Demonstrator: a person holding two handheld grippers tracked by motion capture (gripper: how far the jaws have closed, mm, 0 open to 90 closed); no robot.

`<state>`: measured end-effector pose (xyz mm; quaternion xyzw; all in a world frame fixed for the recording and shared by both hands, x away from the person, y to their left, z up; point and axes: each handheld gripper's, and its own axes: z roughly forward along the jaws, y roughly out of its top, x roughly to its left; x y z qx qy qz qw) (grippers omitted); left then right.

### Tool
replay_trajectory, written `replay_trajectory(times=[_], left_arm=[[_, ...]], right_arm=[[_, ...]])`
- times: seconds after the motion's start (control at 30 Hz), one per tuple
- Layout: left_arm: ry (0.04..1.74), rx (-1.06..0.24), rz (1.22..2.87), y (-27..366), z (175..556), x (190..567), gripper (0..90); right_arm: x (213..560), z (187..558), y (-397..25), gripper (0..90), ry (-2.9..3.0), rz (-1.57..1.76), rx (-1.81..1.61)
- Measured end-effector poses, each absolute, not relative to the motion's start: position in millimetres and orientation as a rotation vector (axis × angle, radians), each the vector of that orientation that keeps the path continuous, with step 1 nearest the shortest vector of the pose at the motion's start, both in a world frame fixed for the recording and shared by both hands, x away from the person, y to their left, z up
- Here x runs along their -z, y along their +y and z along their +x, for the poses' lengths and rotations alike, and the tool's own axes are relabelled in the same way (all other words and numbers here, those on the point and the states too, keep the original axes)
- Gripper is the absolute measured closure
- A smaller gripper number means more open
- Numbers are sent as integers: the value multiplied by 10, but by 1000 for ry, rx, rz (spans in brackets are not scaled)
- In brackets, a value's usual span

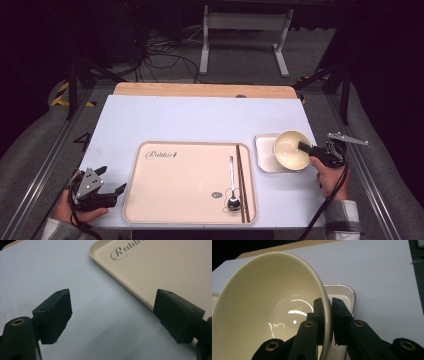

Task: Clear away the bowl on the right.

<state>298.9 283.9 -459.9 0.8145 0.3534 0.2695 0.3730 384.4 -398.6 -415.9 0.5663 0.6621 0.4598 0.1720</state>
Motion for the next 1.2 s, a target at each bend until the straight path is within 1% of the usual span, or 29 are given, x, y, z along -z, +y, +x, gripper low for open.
replay_trajectory(times=[0.47,0.73,1.2], left_arm=[[906,-711,2085,2840,2970,4573,163],[903,-711,2090,2826,2972,4568,165],[910,-706,2090,2817,2976,4574,167]], right_arm=[[3996,3793,-3902,830,1859,1523,-1334],[3846,3769,-3742,829,1840,1480,-1368],[3759,3864,-3354,828,1916,1397,-1407]])
